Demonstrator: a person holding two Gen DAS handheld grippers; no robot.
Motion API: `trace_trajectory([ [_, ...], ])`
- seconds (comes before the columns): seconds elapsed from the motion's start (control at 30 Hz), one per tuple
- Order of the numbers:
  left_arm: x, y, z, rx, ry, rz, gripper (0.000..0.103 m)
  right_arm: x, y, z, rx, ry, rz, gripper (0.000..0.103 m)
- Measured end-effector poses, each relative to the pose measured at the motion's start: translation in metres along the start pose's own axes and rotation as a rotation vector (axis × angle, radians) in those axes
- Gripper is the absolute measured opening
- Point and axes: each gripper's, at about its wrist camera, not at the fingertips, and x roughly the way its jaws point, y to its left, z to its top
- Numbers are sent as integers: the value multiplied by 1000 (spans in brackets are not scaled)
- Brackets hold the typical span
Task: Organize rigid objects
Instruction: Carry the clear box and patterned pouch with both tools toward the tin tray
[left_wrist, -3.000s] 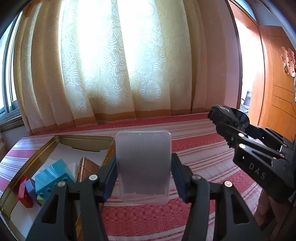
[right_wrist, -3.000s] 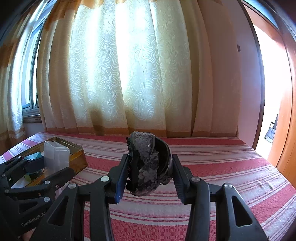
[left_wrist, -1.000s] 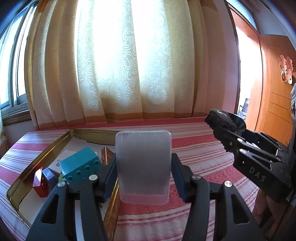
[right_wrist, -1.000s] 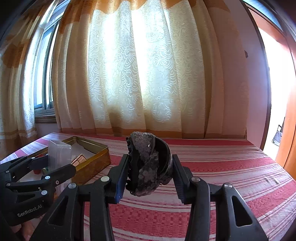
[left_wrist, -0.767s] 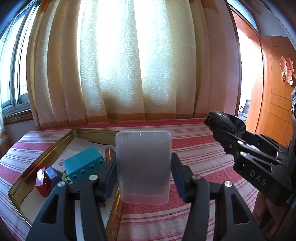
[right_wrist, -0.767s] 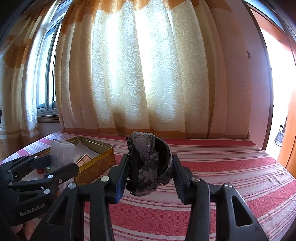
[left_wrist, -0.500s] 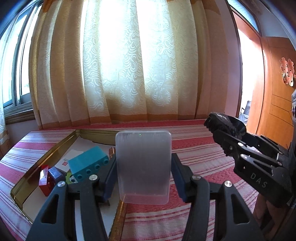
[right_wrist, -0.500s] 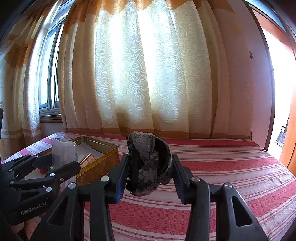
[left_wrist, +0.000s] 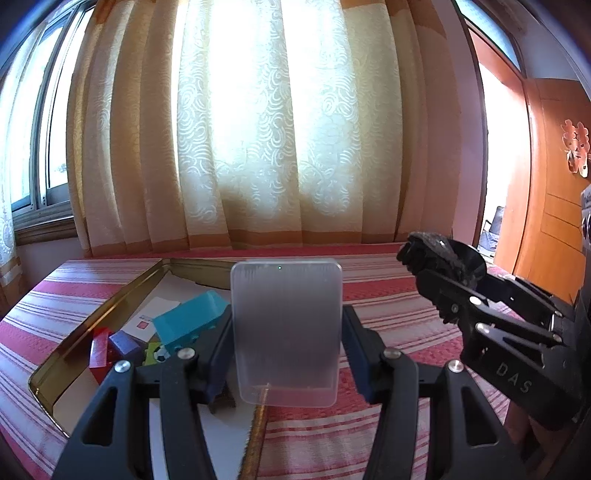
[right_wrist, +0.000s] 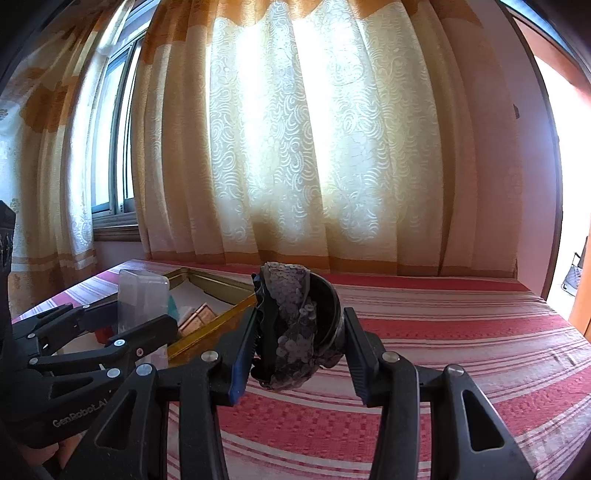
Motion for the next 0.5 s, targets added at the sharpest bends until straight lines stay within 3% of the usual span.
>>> trace_trajectory([
  [0.5, -7, 26, -2, -26, -14, 36, 54, 8, 33, 1, -21, 21, 76, 47],
])
